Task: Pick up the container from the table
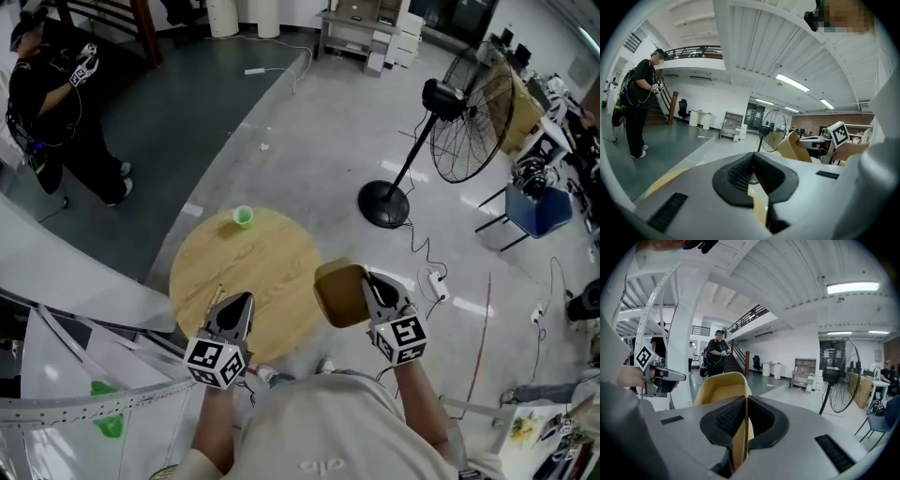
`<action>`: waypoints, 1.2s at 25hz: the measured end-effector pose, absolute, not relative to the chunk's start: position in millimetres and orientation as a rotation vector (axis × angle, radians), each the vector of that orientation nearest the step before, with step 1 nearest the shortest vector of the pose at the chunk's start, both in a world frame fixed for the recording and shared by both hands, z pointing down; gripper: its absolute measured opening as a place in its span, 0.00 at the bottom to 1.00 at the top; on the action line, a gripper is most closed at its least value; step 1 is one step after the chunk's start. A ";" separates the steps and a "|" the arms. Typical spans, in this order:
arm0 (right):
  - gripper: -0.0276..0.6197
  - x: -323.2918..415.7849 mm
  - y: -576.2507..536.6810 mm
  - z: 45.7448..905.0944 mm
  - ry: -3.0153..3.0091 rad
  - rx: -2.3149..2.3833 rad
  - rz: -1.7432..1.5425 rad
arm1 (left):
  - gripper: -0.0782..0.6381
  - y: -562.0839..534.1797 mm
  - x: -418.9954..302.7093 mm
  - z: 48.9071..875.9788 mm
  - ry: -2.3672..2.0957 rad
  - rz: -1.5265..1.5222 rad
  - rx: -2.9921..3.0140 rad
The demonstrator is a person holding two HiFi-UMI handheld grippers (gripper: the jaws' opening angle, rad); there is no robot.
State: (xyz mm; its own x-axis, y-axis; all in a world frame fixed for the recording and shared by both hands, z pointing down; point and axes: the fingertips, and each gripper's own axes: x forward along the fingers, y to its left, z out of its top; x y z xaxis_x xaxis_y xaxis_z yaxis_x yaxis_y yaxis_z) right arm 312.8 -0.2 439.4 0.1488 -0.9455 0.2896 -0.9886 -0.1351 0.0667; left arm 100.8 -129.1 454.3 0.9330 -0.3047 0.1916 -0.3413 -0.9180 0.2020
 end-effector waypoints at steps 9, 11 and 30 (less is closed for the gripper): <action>0.11 337.6 31.1 446.6 -1.862 2.317 0.302 | 0.13 -111.8 129.6 448.8 -0.419 0.248 2.891; 0.11 343.4 31.5 449.5 -1.862 2.322 0.308 | 0.13 -111.9 135.4 449.7 -0.413 0.248 2.894; 0.11 340.0 27.7 447.4 -1.872 2.343 0.325 | 0.13 -114.0 124.4 449.6 -0.409 0.273 2.895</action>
State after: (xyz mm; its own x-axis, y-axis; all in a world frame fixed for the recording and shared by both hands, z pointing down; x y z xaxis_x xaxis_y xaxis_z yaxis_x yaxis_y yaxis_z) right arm 340.0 27.7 447.4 0.2098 -0.9468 0.2440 -0.9737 -0.2250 -0.0360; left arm 124.4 -114.0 449.6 0.9445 -0.2528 0.2099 -0.2907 -0.9406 0.1752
